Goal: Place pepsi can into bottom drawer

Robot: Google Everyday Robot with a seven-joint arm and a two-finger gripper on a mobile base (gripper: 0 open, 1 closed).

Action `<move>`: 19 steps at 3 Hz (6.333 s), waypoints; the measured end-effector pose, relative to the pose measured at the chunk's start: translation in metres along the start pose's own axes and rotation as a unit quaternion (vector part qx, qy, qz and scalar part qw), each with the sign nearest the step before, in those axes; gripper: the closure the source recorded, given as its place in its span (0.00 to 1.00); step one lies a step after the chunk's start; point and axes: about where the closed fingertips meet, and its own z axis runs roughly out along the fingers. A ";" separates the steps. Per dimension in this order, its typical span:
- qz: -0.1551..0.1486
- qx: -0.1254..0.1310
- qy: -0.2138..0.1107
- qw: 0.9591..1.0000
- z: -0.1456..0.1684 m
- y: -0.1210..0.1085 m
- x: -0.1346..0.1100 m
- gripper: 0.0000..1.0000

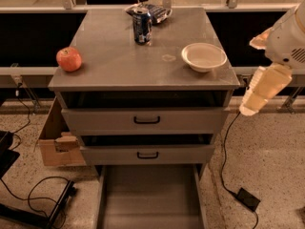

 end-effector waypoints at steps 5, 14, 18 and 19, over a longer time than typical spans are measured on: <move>0.057 0.072 -0.216 0.972 0.081 -0.150 -0.088 0.00; 0.158 0.065 -0.443 0.880 0.246 -0.292 -0.282 0.04; 0.169 0.053 -0.438 0.881 0.272 -0.292 -0.292 0.95; 0.155 0.065 -0.440 0.882 0.249 -0.296 -0.297 1.00</move>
Offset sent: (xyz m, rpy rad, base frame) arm 0.0365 0.0111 -0.0089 0.0947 -0.0278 -0.0326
